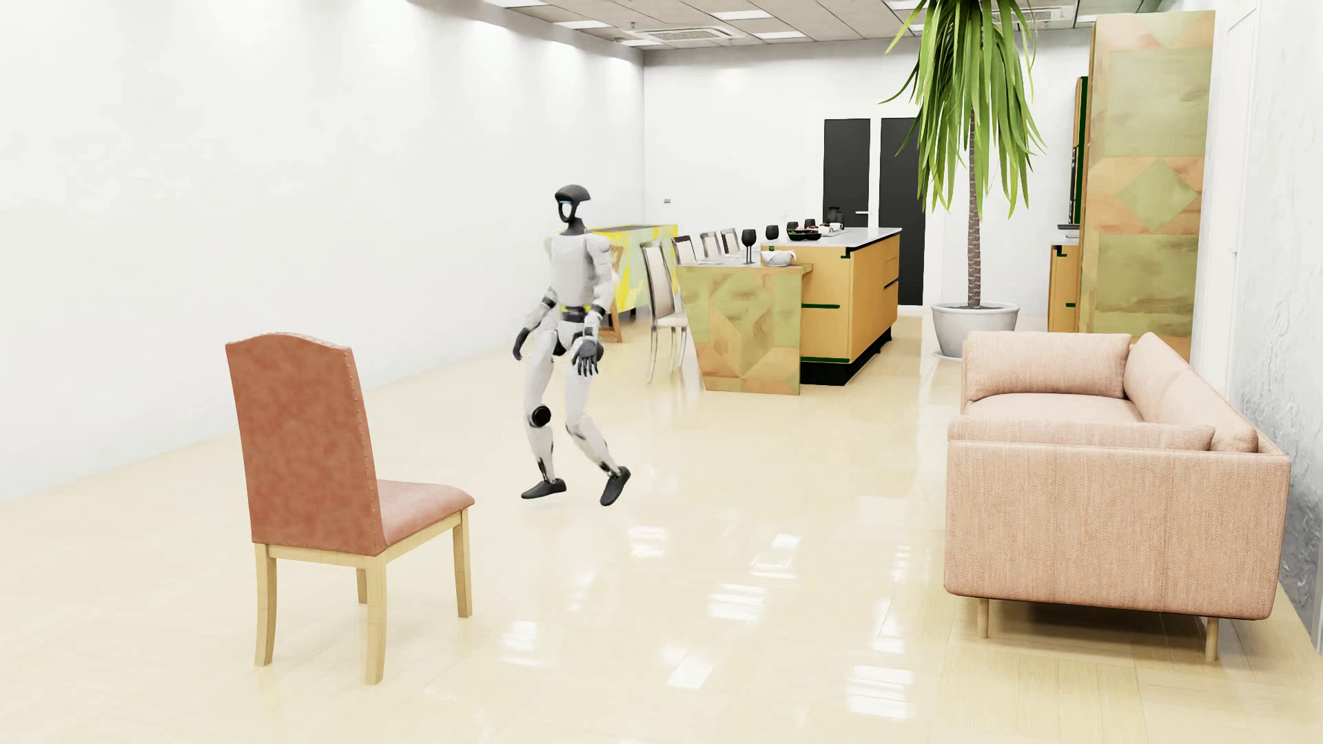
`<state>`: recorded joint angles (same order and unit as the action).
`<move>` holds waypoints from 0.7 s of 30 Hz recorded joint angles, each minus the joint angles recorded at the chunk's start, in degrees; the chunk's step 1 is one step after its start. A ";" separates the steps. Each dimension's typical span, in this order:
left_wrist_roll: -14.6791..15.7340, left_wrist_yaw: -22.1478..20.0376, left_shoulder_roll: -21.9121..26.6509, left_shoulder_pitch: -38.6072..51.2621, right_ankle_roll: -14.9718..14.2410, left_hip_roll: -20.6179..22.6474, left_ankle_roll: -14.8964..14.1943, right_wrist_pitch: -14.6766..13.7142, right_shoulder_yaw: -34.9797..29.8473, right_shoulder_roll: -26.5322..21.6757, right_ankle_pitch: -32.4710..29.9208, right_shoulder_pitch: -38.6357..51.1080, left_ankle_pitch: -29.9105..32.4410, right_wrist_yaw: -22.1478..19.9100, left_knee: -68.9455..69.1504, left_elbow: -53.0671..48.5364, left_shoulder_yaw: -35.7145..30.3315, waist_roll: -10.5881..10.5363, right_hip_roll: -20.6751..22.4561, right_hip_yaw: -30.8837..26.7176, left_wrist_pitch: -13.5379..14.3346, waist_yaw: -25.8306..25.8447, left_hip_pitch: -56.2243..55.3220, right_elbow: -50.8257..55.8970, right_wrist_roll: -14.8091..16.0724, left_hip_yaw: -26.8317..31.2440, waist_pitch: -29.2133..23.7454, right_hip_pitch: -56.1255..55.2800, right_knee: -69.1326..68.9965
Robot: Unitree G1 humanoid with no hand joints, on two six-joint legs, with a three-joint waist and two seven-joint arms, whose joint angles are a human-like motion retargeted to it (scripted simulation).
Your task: Approach the chair
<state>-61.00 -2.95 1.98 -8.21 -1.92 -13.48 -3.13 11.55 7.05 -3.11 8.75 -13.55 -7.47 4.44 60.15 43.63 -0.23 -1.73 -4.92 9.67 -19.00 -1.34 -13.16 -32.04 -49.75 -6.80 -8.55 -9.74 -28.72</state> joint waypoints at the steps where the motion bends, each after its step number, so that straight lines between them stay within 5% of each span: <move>1: 0.42 2.35 0.53 -2.28 -0.01 -1.18 -0.36 -1.00 0.27 -1.20 0.72 1.33 -1.25 -0.25 -6.99 2.36 0.97 -0.24 0.63 -0.33 -0.88 -0.15 0.49 1.75 1.09 -2.91 0.17 1.28 0.73; 3: -3.02 10.38 2.53 -6.11 -0.17 -1.35 -1.32 -2.35 1.57 -2.79 1.77 3.00 -1.04 -0.29 -26.61 6.83 -1.39 -0.68 1.34 -0.91 0.10 -0.15 4.72 5.75 2.74 -9.21 0.69 3.92 2.70; 5: -10.34 18.54 4.26 -7.97 -0.25 -0.69 -1.52 -2.76 3.03 -3.21 2.07 3.57 -0.36 -2.25 -34.53 9.23 -6.06 -0.80 1.43 -1.22 4.00 -0.11 9.24 8.60 4.81 -12.38 1.17 6.62 5.08; 7: -14.17 21.75 4.36 -8.42 -0.47 0.87 -2.31 -2.24 4.73 -2.04 1.58 2.88 0.66 -6.40 -38.77 8.64 -5.67 -0.56 0.75 -0.46 6.60 -0.17 12.38 8.46 6.35 -12.46 1.64 9.75 8.38; 10: -12.01 16.39 1.50 -7.75 -1.01 3.55 -2.49 -0.62 5.23 0.73 1.05 0.79 1.90 -8.14 -43.93 3.20 2.38 0.00 -0.79 1.35 5.81 -0.53 15.53 2.93 6.48 -11.81 2.64 13.52 12.97; 14: -7.00 6.80 -2.00 -3.99 -1.38 5.55 -2.60 2.59 -0.22 0.60 2.18 -0.51 2.35 2.33 -45.93 -4.23 8.27 0.79 -2.40 3.73 6.19 -0.98 16.46 -10.14 -1.80 -9.76 2.88 15.05 13.36; 17: -5.99 6.94 -1.47 -1.48 -1.37 6.16 -2.60 2.71 -1.18 1.28 2.86 -2.02 1.96 6.63 -44.29 -9.72 5.79 1.14 -3.17 6.02 9.75 -0.83 14.49 -14.00 -6.95 -7.39 2.37 15.02 12.96; 21: -4.40 7.48 -0.28 -1.86 -1.16 6.37 -2.68 1.09 2.40 2.92 3.00 -3.19 1.96 2.76 -43.16 -14.61 3.74 1.18 -3.29 7.45 11.59 -0.34 11.63 -12.15 -5.31 -5.89 1.51 13.70 13.56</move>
<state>-65.40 4.53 1.70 -10.08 -3.08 -7.11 -5.81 12.64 9.45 -0.19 11.75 -16.73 -5.51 7.20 16.99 29.02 3.51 -0.55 -8.21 17.12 -7.41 -1.68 -1.53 -44.19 -55.06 -12.69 -7.04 3.96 -15.16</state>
